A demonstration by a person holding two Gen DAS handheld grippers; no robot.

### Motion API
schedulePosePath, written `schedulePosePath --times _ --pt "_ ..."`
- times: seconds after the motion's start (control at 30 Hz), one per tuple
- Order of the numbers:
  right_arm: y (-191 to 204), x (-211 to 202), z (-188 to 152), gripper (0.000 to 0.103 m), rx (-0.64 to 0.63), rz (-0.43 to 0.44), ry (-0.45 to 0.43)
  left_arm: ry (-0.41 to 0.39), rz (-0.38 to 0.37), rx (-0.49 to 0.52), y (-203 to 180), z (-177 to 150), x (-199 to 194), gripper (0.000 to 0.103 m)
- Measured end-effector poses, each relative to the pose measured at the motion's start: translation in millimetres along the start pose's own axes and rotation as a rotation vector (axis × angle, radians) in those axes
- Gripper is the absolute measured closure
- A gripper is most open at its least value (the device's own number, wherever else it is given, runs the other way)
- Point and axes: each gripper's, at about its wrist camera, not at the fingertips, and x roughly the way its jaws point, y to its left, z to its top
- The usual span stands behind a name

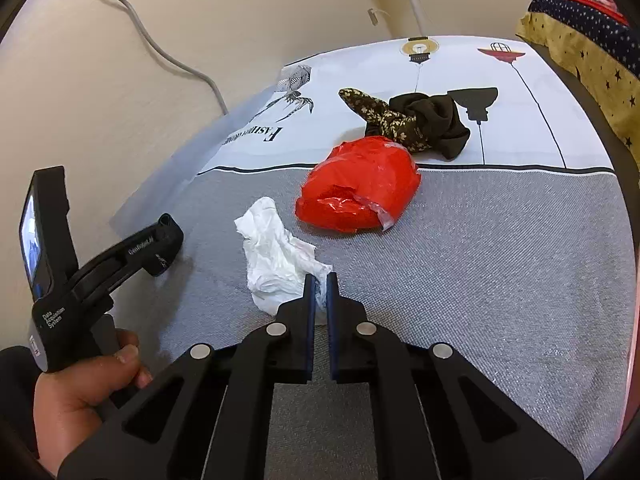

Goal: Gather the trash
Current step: 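Grasp the black strap with the left tool while the right tool grasps the white tissue, then lift the strap and tissue and carry them toward the pink bin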

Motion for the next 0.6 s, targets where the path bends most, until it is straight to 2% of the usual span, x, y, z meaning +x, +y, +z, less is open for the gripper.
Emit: schedulePosePath --times 0.07,0.17,0.6 --pt "0 -4 0 0.098 -0.002 0.000 -0.008 -0.007 -0.016 0.007 0 -1 -3 0.081" --pt "0 -11 -1 0.098 -0.001 -0.008 -0.023 -0.027 -0.050 0.013 0 -1 -12 0.086" --pt "4 -71 -4 0.099 0.011 -0.068 -0.138 -0.096 -0.176 0.091 0 -8 -75 0.088"
